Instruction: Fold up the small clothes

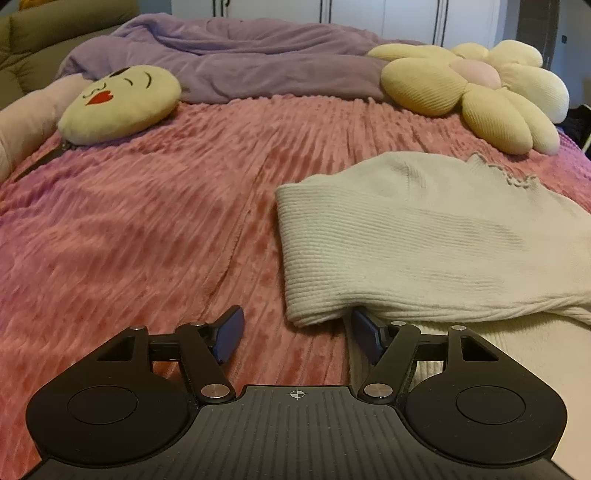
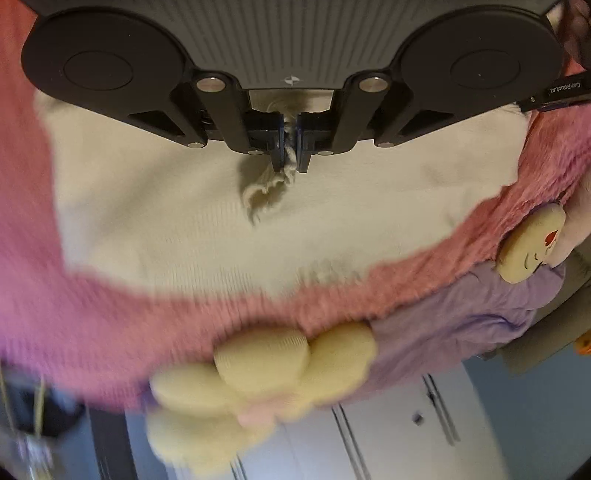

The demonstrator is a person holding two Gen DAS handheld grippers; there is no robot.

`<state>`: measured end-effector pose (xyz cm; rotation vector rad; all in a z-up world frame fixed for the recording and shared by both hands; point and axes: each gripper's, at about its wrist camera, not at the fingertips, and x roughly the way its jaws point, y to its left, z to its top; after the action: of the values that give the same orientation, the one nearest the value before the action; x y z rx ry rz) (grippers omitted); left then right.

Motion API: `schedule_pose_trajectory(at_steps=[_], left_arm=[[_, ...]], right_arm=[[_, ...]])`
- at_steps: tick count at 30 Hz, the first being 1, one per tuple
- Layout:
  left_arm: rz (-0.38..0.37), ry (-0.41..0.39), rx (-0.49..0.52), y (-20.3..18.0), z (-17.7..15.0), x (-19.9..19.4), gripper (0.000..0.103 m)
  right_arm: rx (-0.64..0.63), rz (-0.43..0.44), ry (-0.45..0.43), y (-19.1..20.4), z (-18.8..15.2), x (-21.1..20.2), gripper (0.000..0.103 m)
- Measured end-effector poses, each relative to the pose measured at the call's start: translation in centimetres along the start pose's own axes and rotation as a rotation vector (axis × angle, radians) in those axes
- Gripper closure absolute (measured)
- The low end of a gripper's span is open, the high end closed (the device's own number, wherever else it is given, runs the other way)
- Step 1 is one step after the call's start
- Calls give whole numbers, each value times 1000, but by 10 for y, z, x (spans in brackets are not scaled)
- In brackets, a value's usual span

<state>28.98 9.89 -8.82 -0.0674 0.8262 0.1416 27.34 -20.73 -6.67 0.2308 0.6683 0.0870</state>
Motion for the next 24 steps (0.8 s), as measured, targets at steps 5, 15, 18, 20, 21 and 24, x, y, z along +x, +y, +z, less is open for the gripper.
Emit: schedule_pose_trajectory(at_steps=[5,15,18,20,21,24], left_arm=[[19,-8,9,-2,2,2,31],[33,2,-10,-2,9,6,30],[58,-14,-21,-2,12,0,32],[72,-48,-31,-2,16,-10,32],[80,-74,-36,-2,18,-16,32],[47,-137,-30,-12,30,-26,27]], right_arm=[[-142,-200,-212,2,8,-42,98],[-88,-290,-69,-51,-9,-24,98],[-95,-302,-68,-54,-15,-26,98],[-115,-316,-33,-56,-16,-21,97],[-121,-336,-31,-55,-14,-20,94],[-87,-399,-82,-57,-5,-30,87]])
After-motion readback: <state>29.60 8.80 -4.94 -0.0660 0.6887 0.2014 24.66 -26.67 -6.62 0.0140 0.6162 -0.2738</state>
